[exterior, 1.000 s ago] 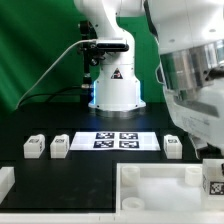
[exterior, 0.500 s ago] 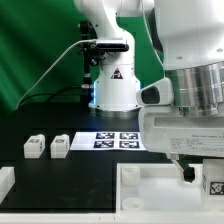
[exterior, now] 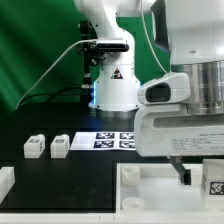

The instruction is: Assemble one leg

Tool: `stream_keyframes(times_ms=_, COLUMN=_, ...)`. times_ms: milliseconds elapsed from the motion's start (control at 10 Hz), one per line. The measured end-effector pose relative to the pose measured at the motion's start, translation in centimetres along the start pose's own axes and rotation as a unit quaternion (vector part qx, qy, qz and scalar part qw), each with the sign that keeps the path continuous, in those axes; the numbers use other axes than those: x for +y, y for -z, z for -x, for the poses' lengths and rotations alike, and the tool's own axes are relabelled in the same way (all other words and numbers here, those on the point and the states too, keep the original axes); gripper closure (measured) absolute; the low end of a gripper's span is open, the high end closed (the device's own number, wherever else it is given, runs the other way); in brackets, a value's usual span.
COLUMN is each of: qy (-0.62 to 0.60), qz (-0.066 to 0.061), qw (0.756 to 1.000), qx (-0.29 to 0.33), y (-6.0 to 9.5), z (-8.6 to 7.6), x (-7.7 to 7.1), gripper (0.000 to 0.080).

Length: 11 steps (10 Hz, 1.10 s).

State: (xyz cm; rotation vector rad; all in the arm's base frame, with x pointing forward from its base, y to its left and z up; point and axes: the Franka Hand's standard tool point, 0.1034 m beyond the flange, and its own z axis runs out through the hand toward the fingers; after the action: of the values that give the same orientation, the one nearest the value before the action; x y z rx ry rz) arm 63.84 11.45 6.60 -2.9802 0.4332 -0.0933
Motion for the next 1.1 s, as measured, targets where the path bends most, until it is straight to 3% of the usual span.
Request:
stream_keyframes(times_ms=200, qy=-0.073, qz=-0.003, qw=0.997, qx=-0.001, y=0.0, z=0.0, x=-0.1, gripper=0.0492)
stream_keyframes(times_ms=400, qy=-0.139, qz=0.003, qw=0.990, qx=0.001, y=0.0, z=-0.3, x=0.6, gripper=0.0491)
stream_keyframes(times_ms=800, qy=-0.251, qz=0.028, qw=0.968, qx=0.009, y=0.2, z=-0.4, x=1.8, gripper=0.0486)
stream_keyframes(times_ms=1100, qy=-0.245, qz=0.029, qw=0.969, qx=0.010, y=0.2, z=-0.5, x=2.0, gripper=0.0486)
